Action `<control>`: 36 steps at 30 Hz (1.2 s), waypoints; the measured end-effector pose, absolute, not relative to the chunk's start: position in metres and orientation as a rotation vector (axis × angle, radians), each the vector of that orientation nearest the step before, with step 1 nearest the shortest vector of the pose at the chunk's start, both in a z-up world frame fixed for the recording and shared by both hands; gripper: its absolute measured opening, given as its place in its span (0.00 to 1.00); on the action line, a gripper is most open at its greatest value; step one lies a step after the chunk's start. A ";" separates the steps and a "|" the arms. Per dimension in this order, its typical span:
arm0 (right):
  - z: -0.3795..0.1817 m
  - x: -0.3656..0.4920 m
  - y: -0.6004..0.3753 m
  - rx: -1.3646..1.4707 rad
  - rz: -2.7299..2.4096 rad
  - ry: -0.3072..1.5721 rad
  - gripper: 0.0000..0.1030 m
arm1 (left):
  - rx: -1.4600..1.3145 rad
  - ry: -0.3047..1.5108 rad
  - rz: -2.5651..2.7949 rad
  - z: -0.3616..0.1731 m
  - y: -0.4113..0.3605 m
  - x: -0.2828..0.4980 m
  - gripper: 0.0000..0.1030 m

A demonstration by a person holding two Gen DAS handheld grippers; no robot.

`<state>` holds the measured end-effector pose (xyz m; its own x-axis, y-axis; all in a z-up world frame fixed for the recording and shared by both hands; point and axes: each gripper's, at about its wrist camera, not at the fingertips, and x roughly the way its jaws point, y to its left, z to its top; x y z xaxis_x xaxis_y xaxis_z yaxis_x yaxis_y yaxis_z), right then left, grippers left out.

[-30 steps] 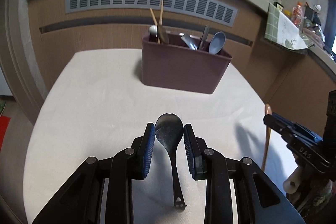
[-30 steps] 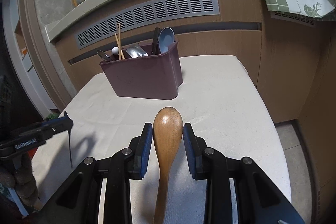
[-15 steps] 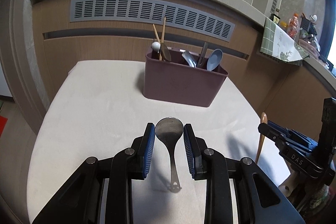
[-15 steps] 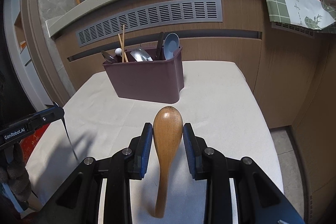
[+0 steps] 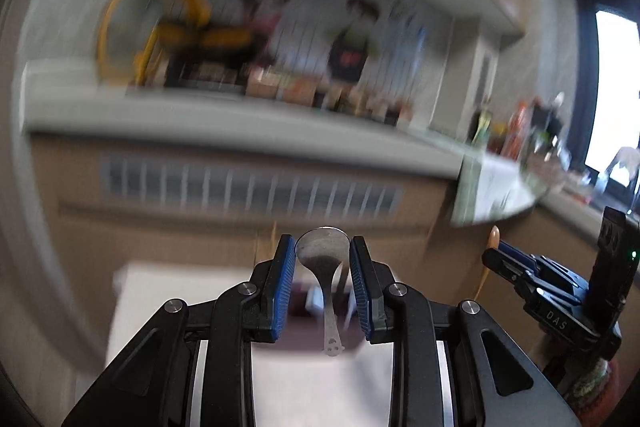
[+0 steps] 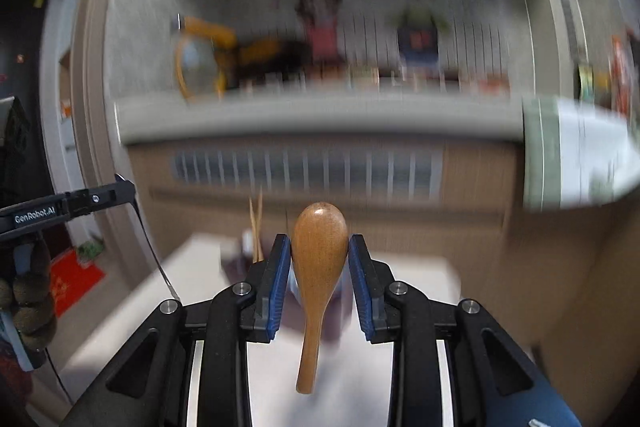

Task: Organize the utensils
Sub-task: 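Carry the metal spoon and wooden spoon over the caddy and drop them in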

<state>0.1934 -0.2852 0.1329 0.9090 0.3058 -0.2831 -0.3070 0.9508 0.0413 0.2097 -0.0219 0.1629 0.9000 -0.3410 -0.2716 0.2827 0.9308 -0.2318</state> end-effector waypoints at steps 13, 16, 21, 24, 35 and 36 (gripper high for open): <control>0.171 0.283 -0.261 -0.025 0.259 0.217 0.27 | -0.113 0.327 -0.391 0.167 -0.033 0.332 0.28; 0.144 0.299 -0.253 -0.042 0.265 0.254 0.27 | -0.137 0.388 -0.412 0.145 -0.033 0.353 0.28; 0.110 0.315 -0.242 -0.039 0.289 0.317 0.27 | -0.138 0.481 -0.424 0.112 -0.036 0.374 0.28; 0.091 0.324 -0.239 -0.037 0.284 0.354 0.27 | -0.147 0.527 -0.422 0.096 -0.038 0.382 0.28; 0.030 0.343 -0.248 0.049 0.321 0.585 0.30 | -0.153 0.661 -0.449 0.043 -0.048 0.381 0.41; 0.030 0.337 -0.251 0.057 0.319 0.582 0.31 | -0.136 0.626 -0.414 0.046 -0.045 0.363 0.42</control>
<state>0.3373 -0.2510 0.0296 0.7876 0.3119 -0.5315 -0.2800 0.9494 0.1422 0.3630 -0.0455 0.0460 0.7315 -0.4157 -0.5404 0.3344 0.9095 -0.2470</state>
